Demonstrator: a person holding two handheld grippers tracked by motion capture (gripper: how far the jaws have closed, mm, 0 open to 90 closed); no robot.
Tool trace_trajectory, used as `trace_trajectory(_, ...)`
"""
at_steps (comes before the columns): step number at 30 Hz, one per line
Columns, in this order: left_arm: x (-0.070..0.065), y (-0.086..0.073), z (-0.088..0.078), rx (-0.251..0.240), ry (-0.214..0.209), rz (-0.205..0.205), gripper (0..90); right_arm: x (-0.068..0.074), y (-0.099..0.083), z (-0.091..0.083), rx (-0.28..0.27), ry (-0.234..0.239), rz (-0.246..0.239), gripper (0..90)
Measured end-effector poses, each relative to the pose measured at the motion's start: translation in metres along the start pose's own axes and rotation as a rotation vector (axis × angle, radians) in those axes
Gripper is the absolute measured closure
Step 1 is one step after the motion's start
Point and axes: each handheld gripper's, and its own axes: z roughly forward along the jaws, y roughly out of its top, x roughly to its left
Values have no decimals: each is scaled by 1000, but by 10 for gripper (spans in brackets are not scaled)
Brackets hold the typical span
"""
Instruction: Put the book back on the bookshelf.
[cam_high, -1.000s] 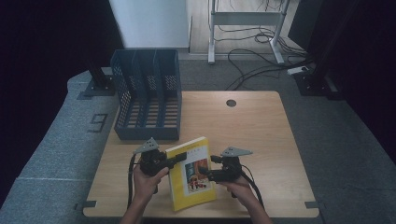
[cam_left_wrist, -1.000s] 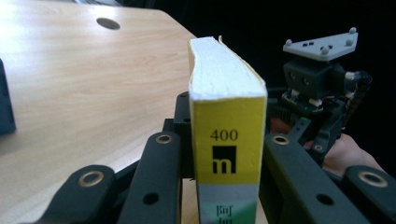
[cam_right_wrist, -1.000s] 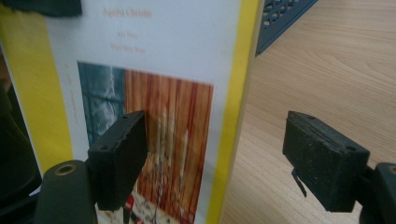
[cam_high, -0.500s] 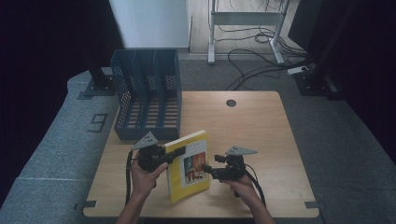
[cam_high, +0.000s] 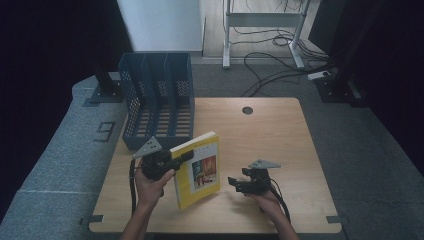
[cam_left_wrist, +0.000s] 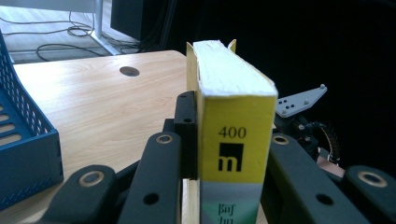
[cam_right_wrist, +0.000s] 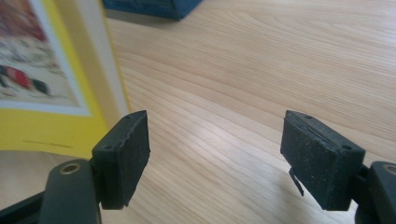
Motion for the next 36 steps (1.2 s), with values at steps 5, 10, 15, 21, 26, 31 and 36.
trace_trajectory(5, 0, 3, -1, 5, 3, -1, 755, -3, -4, 2, 24, -52, -8, 237)
trace_trajectory(10, -2, 8, -4, -4, 4, 9, 755, -7, -8, 6, 54, -106, -7, 242)
trace_trajectory(15, -1, 14, -8, -11, 5, 13, 755, -9, -9, 8, 63, -133, -1, 242)
trace_trajectory(21, 0, 19, -11, -13, 10, 16, 755, -8, -12, 12, 85, -168, -40, 242)
trace_trajectory(26, 0, 22, -12, -23, 10, 17, 755, -6, -14, 14, 82, -191, -69, 244)
trace_trajectory(31, -1, 25, -14, -29, 13, 22, 755, -6, -15, 15, 73, -207, -96, 245)
trace_trajectory(36, 0, 30, -15, -47, 15, 21, 755, -6, -16, 15, 75, -209, -108, 248)
